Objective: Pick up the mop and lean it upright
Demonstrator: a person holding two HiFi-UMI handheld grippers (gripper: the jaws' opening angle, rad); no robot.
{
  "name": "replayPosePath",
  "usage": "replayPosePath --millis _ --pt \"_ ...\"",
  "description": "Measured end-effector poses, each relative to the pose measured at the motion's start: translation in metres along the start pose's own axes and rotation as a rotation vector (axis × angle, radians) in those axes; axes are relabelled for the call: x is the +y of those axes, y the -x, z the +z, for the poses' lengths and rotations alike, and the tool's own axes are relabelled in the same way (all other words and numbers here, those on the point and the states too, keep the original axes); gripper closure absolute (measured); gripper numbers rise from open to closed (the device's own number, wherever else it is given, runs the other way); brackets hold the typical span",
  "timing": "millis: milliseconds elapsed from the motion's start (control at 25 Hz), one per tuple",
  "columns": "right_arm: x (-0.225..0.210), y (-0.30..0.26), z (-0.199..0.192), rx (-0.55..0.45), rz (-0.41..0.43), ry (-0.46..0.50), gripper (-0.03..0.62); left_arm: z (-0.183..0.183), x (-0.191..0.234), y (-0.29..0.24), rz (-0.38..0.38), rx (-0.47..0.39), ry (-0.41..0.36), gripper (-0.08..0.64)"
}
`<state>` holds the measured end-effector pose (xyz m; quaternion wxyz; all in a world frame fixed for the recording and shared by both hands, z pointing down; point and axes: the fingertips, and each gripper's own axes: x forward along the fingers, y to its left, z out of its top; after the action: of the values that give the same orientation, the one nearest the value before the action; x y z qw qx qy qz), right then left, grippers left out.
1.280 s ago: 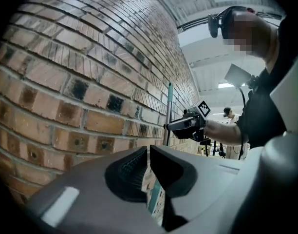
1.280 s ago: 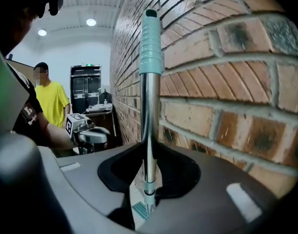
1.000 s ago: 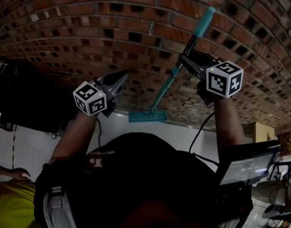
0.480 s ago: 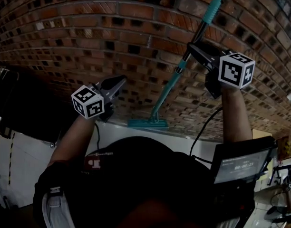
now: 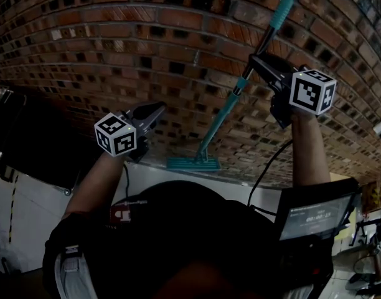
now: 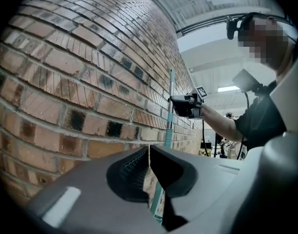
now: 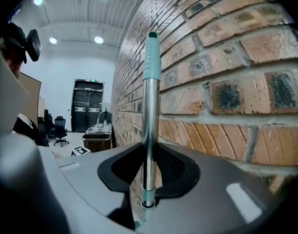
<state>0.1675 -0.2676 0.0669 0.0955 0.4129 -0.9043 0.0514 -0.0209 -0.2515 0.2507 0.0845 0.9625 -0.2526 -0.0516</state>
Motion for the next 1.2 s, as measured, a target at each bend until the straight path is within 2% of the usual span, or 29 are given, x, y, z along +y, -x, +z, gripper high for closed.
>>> replayPosePath --millis 240,440,960,1200 --pt "0.0 0.0 -0.001 0.0 -0.004 -0.005 0.483 0.005 -0.004 0.006 -0.045 -0.041 0.046 0.56" --pt "0.0 0.002 0.001 -0.002 -0.004 -0.002 0.483 0.011 -0.001 0.01 -0.033 -0.075 0.077 0.56" --pt "-0.003 0.001 -0.002 -0.006 -0.008 -0.007 0.483 0.001 -0.007 0.001 -0.036 -0.026 0.032 0.554" --pt "-0.003 -0.004 -0.018 -0.005 -0.013 -0.012 0.483 -0.005 -0.007 0.001 -0.038 -0.012 0.027 0.554"
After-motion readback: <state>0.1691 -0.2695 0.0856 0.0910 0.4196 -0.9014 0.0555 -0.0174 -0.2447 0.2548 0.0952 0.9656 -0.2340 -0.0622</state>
